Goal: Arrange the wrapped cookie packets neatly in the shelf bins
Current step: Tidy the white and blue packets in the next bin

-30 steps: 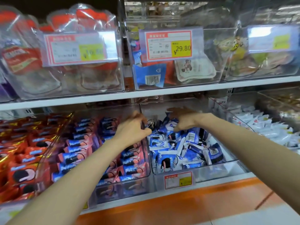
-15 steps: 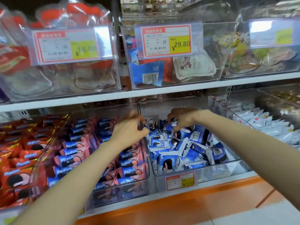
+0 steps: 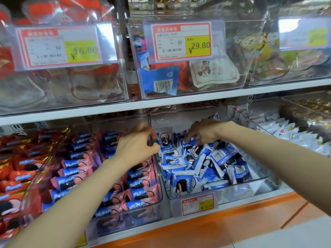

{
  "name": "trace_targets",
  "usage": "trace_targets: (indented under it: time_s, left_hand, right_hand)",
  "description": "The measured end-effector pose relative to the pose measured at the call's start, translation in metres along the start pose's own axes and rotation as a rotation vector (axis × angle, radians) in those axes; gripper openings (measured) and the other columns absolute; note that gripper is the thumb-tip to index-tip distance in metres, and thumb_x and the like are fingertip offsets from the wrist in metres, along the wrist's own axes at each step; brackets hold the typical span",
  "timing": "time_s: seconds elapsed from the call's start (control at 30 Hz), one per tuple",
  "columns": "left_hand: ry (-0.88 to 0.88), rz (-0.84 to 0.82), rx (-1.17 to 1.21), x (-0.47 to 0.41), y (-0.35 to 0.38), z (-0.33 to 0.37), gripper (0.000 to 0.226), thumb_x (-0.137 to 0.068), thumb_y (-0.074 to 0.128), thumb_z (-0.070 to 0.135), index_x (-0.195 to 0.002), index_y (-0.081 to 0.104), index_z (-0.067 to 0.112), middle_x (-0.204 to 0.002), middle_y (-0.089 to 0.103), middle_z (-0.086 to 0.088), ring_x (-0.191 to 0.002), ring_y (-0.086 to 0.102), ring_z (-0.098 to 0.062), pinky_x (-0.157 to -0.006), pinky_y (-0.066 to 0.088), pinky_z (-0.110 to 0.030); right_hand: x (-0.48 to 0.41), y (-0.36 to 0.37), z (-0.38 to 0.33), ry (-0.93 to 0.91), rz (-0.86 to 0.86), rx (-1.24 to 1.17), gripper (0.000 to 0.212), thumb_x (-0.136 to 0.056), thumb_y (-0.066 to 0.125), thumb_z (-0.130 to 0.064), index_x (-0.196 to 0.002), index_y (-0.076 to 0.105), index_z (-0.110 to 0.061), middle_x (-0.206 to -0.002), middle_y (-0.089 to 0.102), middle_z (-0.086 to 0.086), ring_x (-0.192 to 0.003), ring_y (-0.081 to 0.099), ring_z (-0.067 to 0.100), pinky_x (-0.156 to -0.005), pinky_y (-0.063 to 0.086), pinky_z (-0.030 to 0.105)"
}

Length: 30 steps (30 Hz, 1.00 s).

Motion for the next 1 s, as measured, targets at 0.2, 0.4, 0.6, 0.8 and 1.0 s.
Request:
trace_targets:
  time_s: [0.2, 0.4, 0.6, 0.8, 1.0]
  left_hand:
    - [-0.021, 0.013, 0.045, 0.001, 0.003, 0.002, 0.019, -0.086, 0.054, 0.036, -0.1, 0.051, 0.025, -0.101, 0.035, 0.008, -0.078, 0.045, -0.013, -0.054, 0.029, -0.024]
    - [-0.016, 0.011, 0.112, 0.001, 0.006, 0.001, 0.017, -0.087, 0.053, 0.035, -0.1, 0.05, 0.025, -0.104, 0.039, 0.005, -0.085, 0.051, -0.014, -0.056, 0.032, -0.026]
    - [-0.02, 0.01, 0.108, 0.002, 0.007, -0.002, 0.018, -0.088, 0.052, 0.037, -0.103, 0.051, 0.027, -0.105, 0.038, 0.008, -0.085, 0.053, -0.013, -0.055, 0.031, -0.026]
    - [-0.026, 0.007, 0.166, -0.001, 0.007, 0.0, 0.022, -0.089, 0.054, 0.036, -0.106, 0.053, 0.023, -0.108, 0.04, 0.004, -0.091, 0.054, -0.016, -0.067, 0.041, -0.028]
    - [-0.029, 0.051, 0.183, 0.001, 0.007, 0.001, 0.028, -0.089, 0.056, 0.036, -0.111, 0.052, 0.019, -0.11, 0.043, 0.001, -0.089, 0.059, -0.021, -0.074, 0.051, -0.038]
  right_hand:
    - [-0.004, 0.005, -0.006, 0.006, 0.009, 0.019, 0.038, -0.089, 0.059, -0.029, -0.127, 0.055, -0.034, -0.133, 0.053, -0.005, -0.114, 0.051, 0.016, -0.104, 0.038, 0.034]
    - [-0.049, -0.017, -0.034, 0.085, 0.313, -0.625, 0.06, -0.086, 0.066, -0.031, -0.139, 0.038, -0.023, -0.144, 0.043, 0.0, -0.126, 0.046, 0.018, -0.098, 0.037, 0.026]
    - [-0.08, -0.007, -0.04, 0.22, 0.288, -0.36, 0.055, -0.079, 0.071, -0.038, -0.127, 0.055, -0.018, -0.128, 0.055, 0.005, -0.121, 0.048, 0.026, -0.099, 0.037, 0.038]
    - [-0.045, -0.036, 0.004, 0.218, 0.565, -0.889, 0.034, -0.077, 0.073, -0.016, -0.108, 0.057, -0.015, -0.109, 0.057, 0.005, -0.104, 0.055, 0.022, -0.073, 0.045, 0.024]
    - [-0.047, -0.043, -0.007, 0.152, 0.511, -0.884, 0.038, -0.071, 0.08, -0.017, -0.105, 0.068, -0.006, -0.108, 0.066, 0.008, -0.098, 0.06, 0.019, -0.075, 0.044, 0.022]
Point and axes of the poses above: each hand's wrist, its own x-axis away from the middle knuckle, its own y-axis out of the palm, z = x × y, the point moved 6 cm from there along -x, towards the middle knuckle
